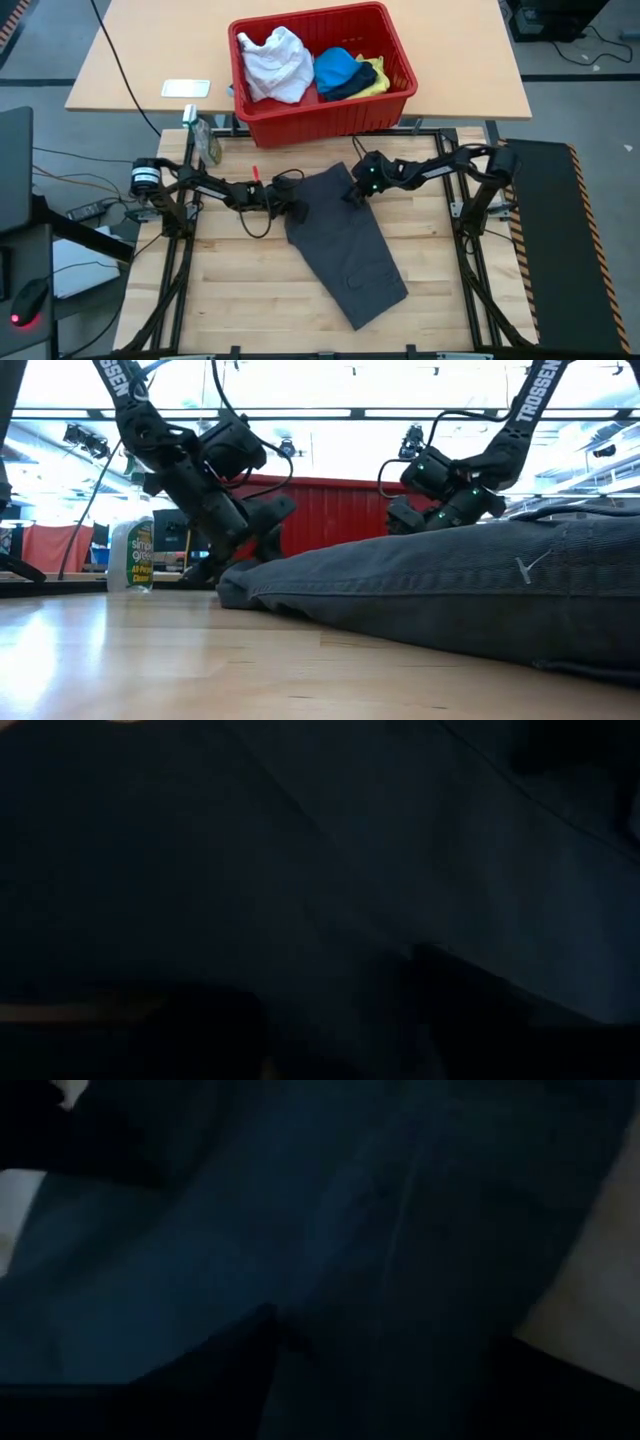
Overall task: Fold laundry
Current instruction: Fold the black shorts
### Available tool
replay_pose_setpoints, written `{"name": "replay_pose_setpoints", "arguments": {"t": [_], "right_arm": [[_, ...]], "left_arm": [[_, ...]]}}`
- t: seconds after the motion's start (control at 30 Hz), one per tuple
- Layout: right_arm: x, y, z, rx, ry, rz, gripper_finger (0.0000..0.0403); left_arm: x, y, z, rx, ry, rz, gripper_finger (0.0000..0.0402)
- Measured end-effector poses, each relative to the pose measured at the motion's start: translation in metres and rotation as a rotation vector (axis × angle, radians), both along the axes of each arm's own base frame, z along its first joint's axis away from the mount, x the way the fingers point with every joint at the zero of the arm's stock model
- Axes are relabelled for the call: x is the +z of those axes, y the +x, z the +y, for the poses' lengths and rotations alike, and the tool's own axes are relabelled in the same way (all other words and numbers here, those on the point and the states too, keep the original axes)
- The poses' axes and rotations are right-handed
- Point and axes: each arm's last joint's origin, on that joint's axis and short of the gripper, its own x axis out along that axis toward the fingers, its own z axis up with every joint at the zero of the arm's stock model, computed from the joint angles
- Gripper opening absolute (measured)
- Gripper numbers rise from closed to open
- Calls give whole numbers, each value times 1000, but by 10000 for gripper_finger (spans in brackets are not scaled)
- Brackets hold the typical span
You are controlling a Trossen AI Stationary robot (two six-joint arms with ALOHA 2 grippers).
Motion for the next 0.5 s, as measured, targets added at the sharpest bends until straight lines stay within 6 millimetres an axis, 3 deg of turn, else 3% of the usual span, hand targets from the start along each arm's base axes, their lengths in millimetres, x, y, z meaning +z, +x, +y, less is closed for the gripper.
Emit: {"name": "replay_pose_setpoints", "arguments": {"t": [0.37, 0.5], "right_arm": [[-14, 18, 33, 128, 17, -33, 39], [-3, 14, 37, 178, 50, -51, 25]], "left_arm": [[-2, 3, -12, -87, 17, -5, 39], [5, 3, -24, -200, 51, -14, 12]]}}
